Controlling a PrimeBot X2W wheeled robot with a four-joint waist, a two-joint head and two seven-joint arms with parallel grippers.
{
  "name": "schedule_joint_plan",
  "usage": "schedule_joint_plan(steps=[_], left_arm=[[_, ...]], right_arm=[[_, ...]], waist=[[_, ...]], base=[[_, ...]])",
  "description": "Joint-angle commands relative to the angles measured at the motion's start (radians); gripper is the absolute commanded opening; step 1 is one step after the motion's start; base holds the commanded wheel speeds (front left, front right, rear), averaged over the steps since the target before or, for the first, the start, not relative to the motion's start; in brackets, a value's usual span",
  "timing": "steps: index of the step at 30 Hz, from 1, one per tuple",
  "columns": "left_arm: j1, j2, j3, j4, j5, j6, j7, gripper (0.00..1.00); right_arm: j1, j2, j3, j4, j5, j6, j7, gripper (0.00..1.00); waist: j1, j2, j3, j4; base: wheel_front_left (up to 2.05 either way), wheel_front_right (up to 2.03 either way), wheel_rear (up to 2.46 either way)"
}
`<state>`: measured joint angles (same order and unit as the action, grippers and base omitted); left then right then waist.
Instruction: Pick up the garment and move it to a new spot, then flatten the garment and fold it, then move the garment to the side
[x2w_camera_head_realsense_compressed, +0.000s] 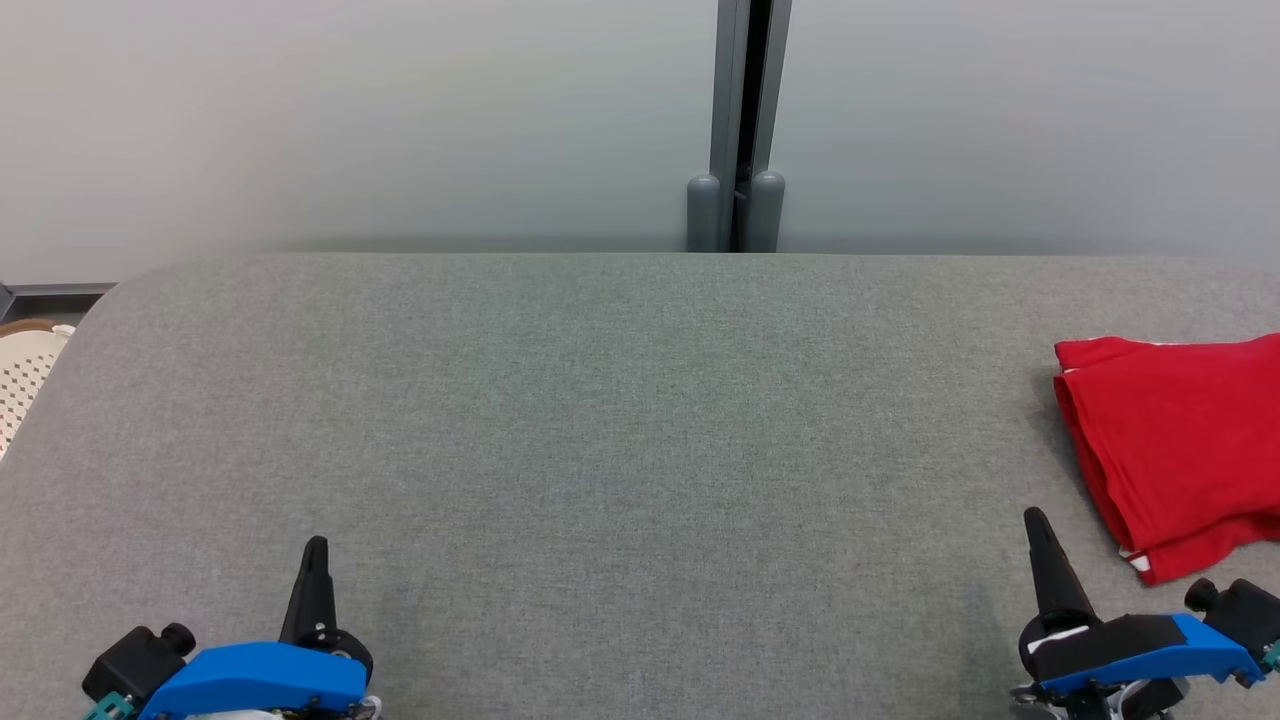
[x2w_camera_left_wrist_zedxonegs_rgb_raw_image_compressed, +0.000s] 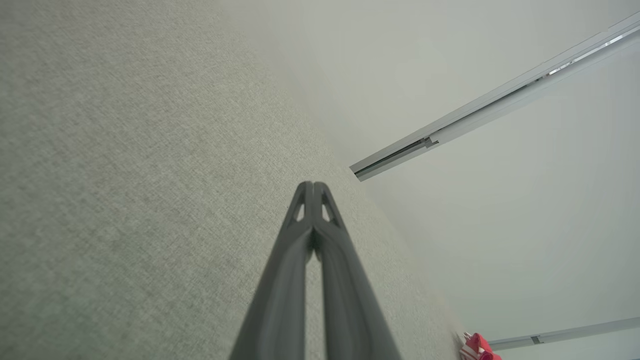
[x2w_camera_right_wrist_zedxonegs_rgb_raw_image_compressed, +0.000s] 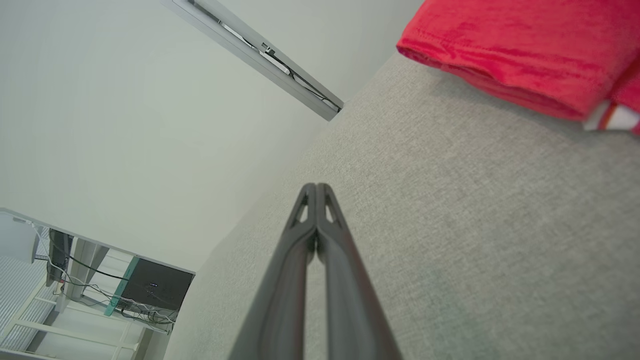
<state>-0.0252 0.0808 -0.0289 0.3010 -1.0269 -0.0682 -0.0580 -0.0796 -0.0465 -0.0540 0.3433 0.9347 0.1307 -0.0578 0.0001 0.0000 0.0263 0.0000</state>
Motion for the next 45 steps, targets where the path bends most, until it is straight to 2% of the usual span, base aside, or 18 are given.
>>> schedule_joint_plan(steps=[1,45], left_arm=[[-0.029,-0.002,0.012,-0.016,-0.026,-0.006,0.007,0.0],[-0.07,-0.021,0.103,-0.044,-0.4,-0.047,0.12,0.0]], right_arm=[[-0.023,-0.004,-0.005,-0.017,0.034,0.0,0.008,0.0],[-0.031,-0.005,-0.043,-0.074,0.465,0.0,0.119,0.0]], waist=[[-0.0001,0.0,0.0,0.0],[-0.0001,0.0,-0.014,0.0]], base=[[0.0,0.0,0.0],[0.0,0.0,0.0]])
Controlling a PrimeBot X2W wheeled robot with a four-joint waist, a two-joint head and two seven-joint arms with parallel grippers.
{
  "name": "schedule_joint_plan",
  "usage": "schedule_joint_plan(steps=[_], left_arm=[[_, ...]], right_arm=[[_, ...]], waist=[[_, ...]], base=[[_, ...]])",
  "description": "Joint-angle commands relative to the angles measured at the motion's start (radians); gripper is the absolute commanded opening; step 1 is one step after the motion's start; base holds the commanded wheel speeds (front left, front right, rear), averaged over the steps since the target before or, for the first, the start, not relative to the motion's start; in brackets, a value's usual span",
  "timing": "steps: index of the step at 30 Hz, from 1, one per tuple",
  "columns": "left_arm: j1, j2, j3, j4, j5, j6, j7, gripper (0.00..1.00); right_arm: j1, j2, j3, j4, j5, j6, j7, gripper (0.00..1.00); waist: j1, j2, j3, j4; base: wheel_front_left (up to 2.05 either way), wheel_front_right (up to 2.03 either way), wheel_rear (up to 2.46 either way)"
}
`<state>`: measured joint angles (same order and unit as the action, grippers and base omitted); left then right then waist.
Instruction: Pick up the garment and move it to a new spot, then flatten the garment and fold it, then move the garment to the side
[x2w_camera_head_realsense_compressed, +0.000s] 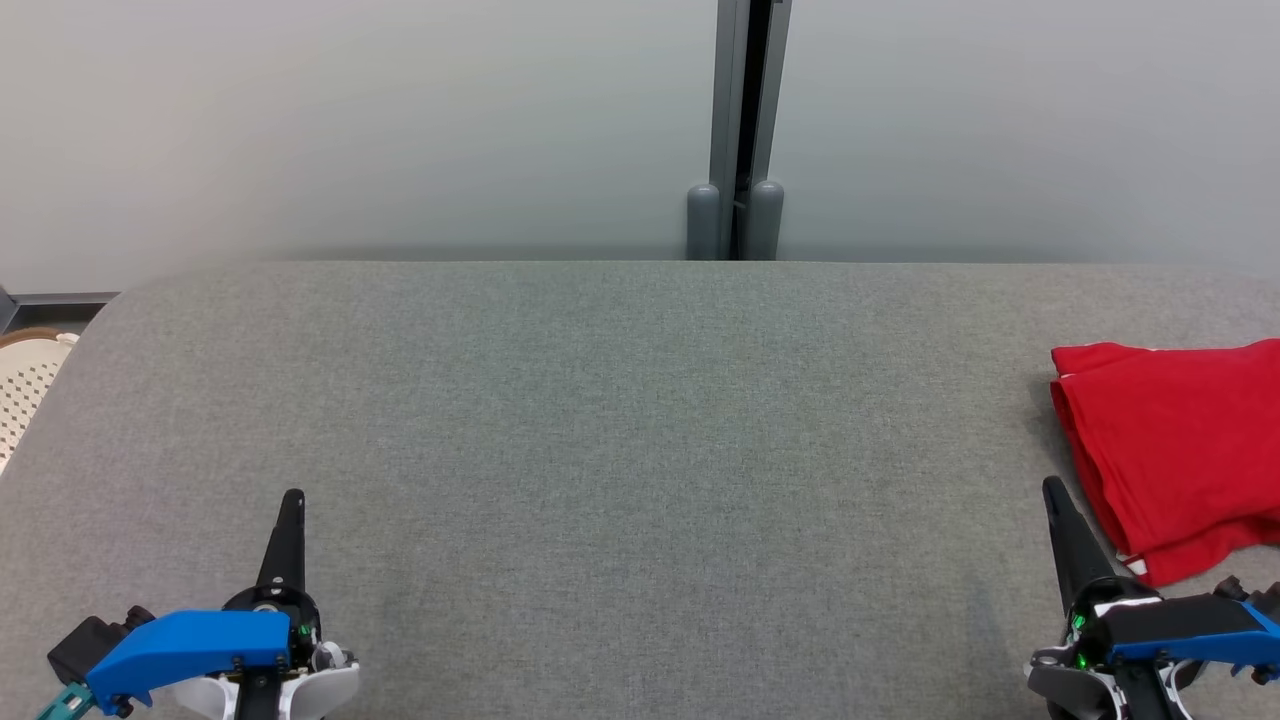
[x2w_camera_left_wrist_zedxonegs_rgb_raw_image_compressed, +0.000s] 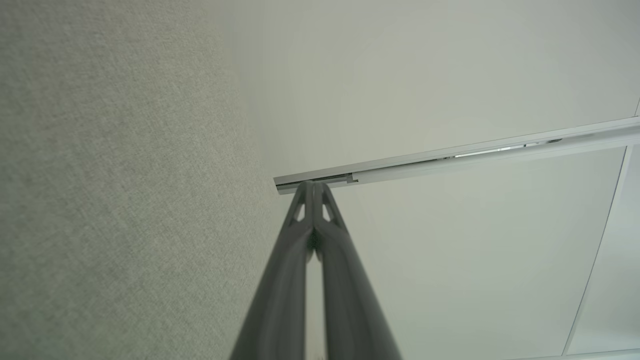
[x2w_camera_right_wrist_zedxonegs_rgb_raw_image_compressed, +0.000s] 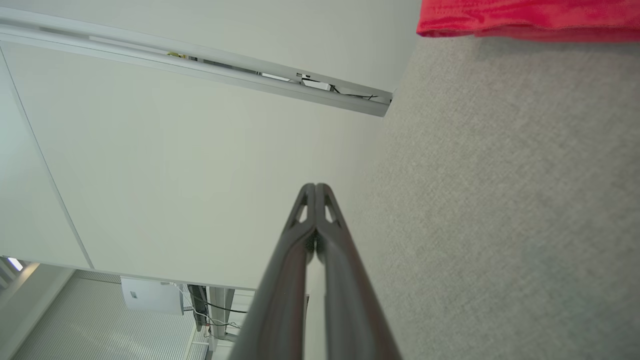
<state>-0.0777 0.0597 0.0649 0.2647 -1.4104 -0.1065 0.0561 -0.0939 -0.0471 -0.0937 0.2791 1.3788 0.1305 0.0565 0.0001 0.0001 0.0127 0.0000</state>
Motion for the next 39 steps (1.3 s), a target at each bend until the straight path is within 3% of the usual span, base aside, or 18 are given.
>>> schedule_joint_plan(steps=[1,30,39], left_arm=[[-0.017,0.0,0.011,-0.008,-0.024,-0.009,0.007,0.0],[-0.038,-0.011,0.053,-0.022,-0.204,-0.029,0.062,0.0],[-0.036,-0.011,0.053,-0.022,-0.203,-0.027,0.062,0.0]], right_arm=[[-0.017,-0.005,-0.004,-0.011,0.029,0.0,0.007,0.0],[-0.021,-0.005,-0.023,-0.037,0.237,0.0,0.061,0.0],[-0.021,-0.005,-0.022,-0.037,0.235,0.0,0.061,0.0]], waist=[[-0.0001,-0.0001,-0.001,0.0],[-0.0001,-0.0001,-0.009,0.0],[-0.0001,-0.0001,-0.01,0.0]], base=[[0.0,0.0,0.0],[0.0,0.0,0.0],[0.0,0.0,0.0]])
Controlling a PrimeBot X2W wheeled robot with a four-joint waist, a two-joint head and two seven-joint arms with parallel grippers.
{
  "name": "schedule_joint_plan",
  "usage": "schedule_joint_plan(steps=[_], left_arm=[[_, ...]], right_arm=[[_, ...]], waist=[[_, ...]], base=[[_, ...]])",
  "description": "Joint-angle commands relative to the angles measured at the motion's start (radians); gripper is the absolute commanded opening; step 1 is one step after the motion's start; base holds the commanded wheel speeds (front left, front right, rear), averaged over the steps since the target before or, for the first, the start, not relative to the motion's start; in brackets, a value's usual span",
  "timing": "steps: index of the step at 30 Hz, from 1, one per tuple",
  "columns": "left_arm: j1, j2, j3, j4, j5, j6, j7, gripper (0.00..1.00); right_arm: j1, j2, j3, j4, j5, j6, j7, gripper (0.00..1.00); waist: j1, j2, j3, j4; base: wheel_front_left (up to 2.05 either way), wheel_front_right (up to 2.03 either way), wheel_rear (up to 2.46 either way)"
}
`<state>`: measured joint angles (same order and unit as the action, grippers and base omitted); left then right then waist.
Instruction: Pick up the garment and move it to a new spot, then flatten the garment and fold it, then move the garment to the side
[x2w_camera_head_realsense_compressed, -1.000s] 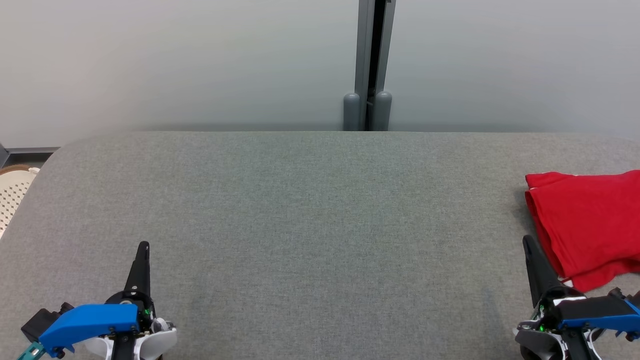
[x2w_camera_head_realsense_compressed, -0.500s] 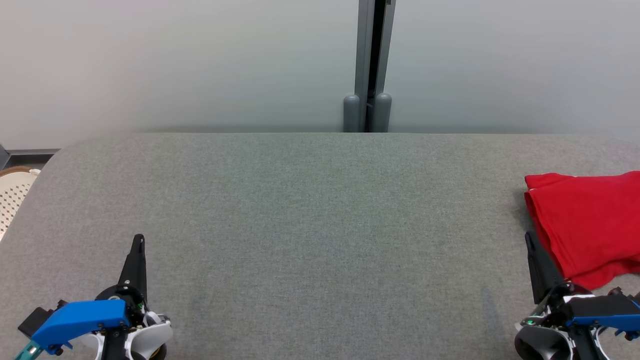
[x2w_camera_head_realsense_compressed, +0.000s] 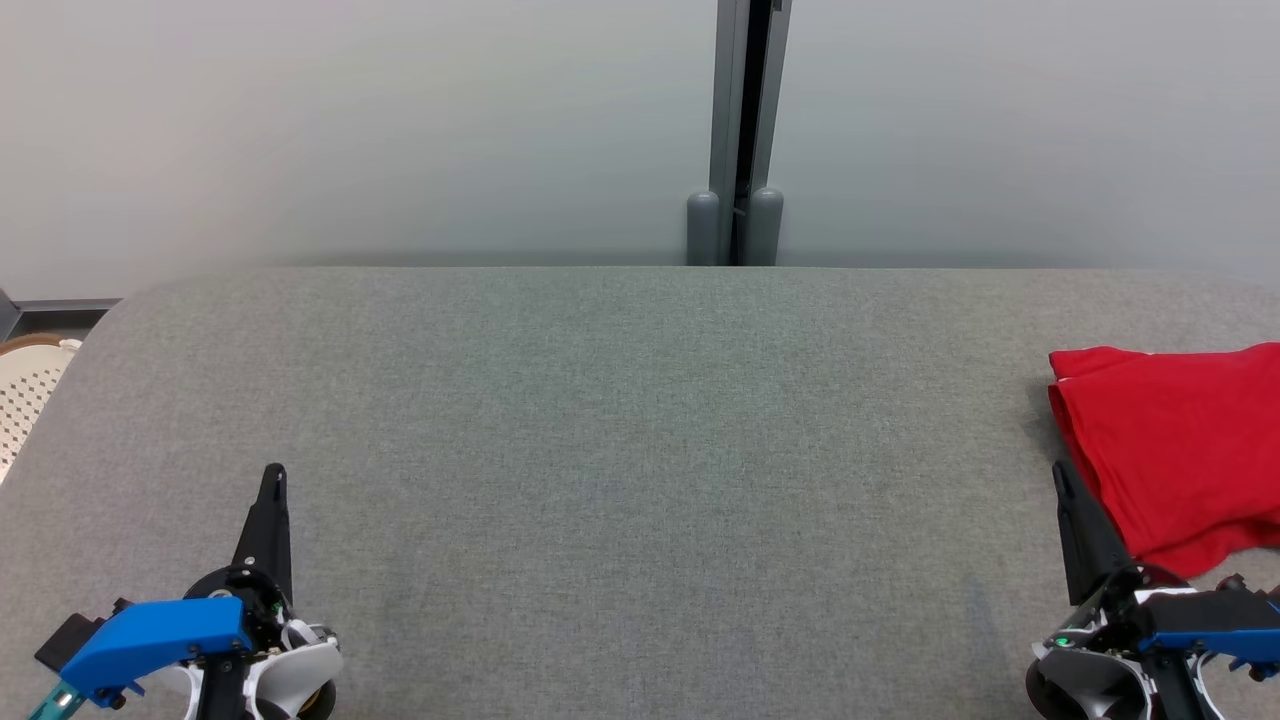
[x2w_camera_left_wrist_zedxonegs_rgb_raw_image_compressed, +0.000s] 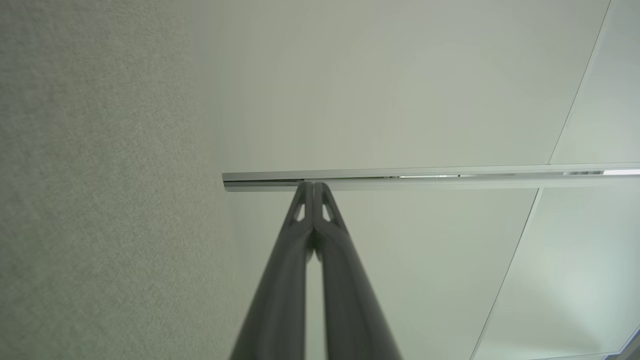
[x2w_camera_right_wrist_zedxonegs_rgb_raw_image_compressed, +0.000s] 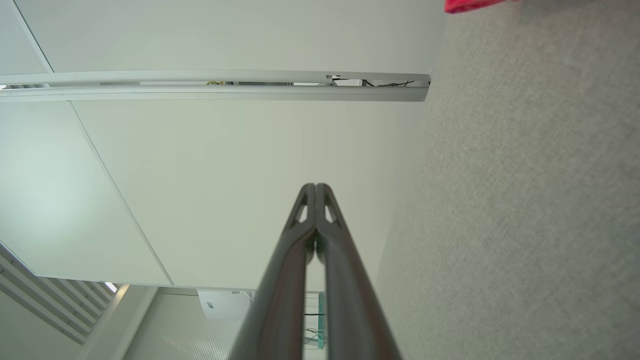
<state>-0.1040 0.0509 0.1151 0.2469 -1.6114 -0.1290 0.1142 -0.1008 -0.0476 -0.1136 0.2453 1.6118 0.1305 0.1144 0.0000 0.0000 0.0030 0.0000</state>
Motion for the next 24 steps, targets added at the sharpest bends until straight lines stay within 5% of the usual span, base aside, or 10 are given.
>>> schedule_joint_plan(steps=[1,24], left_arm=[[-0.01,-0.002,0.003,-0.004,-0.002,-0.005,0.004,0.0],[-0.01,-0.002,0.002,-0.004,-0.003,-0.005,0.004,0.0]], right_arm=[[-0.014,-0.005,-0.002,-0.003,0.002,0.0,0.003,0.0],[-0.014,-0.005,-0.002,-0.003,0.002,0.0,0.003,0.0]], waist=[[0.0,0.0,0.0,0.0],[0.0,0.0,0.0,0.0]], base=[[0.0,0.0,0.0],[0.0,0.0,0.0]])
